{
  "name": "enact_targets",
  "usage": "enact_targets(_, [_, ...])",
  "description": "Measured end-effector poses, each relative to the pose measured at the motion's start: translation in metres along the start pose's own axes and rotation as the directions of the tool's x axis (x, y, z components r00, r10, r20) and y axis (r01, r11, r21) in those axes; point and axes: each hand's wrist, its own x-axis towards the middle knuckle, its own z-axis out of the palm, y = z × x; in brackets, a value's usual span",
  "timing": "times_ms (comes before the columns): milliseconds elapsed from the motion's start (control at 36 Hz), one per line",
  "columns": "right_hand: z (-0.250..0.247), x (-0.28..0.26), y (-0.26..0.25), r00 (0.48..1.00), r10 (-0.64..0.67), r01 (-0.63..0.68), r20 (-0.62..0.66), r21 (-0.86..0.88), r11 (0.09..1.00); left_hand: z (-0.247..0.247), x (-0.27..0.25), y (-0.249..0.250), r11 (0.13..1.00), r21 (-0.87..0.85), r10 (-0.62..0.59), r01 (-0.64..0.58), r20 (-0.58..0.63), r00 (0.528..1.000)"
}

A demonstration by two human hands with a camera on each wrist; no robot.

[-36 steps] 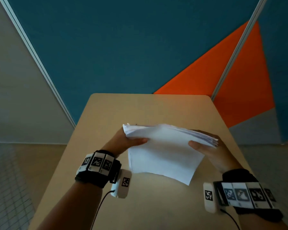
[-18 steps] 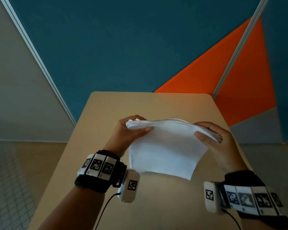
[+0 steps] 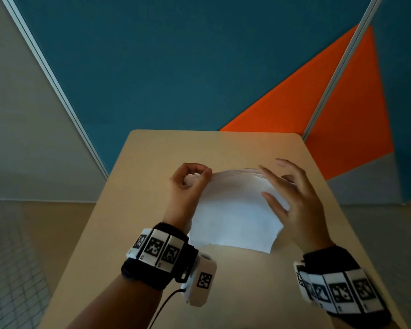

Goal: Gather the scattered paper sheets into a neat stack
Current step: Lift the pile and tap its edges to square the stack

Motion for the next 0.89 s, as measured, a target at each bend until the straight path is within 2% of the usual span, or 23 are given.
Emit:
enact_targets(83, [-0.001,-0.001,0.002,0.999,0.001,0.001,0.037,-0.033,0.999,-0.002,0.001,-0.001,0.999,0.034,0.016,-0.016,0.0,1.0])
enact_targets(333, [-0.008,-0.003,0.009,0.999,0.036,-0.036,-0.017,-0.008,0.999,-0.016,0.007,-0.003,0.992,0.063,0.103,-0.112,0.133,0.986])
enact_targets(389, [-0.007,-0.003,0.01,0.998,0.052,-0.052,-0.018,0.026,0.998,-0.017,0.007,-0.002,0.992,0.027,0.118,-0.125,0.195,0.974])
enact_targets(444, [-0.009,-0.002,0.014,0.992,0.126,-0.122,-0.023,0.125,0.985,-0.021,0.008,-0.004,0.993,0.007,0.111,-0.116,0.259,0.96])
enact_targets(500, [-0.013,-0.002,0.022,0.964,0.265,-0.254,0.012,0.331,0.909,-0.029,0.012,-0.009,0.995,0.05,0.071,-0.091,0.308,0.949])
enact_targets(555, [-0.019,-0.001,0.029,0.896,0.411,-0.427,0.166,0.573,0.699,-0.039,0.017,-0.015,0.989,0.138,0.007,-0.057,0.336,0.942])
enact_targets(583, [-0.02,-0.002,0.034,0.871,0.42,-0.477,0.253,0.635,0.607,-0.042,0.018,-0.018,0.983,0.182,-0.034,-0.033,0.35,0.936])
enact_targets(639, [-0.02,-0.004,0.042,0.846,0.348,-0.532,0.403,0.666,0.522,-0.046,0.02,-0.02,0.969,0.246,-0.121,0.022,0.394,0.911])
enact_targets(722, [-0.013,-0.006,0.044,0.775,0.247,-0.617,0.581,0.612,0.495,-0.04,0.018,-0.02,0.948,0.311,-0.223,0.07,0.491,0.842])
enact_targets(778, [-0.009,-0.005,0.039,0.751,0.24,-0.636,0.615,0.575,0.514,-0.035,0.017,-0.017,0.949,0.307,-0.229,0.068,0.525,0.82])
enact_targets(889, [-0.014,0.0,0.028,0.793,0.261,-0.595,0.55,0.608,0.526,-0.032,0.02,-0.012,0.968,0.225,-0.2,0.107,0.448,0.872])
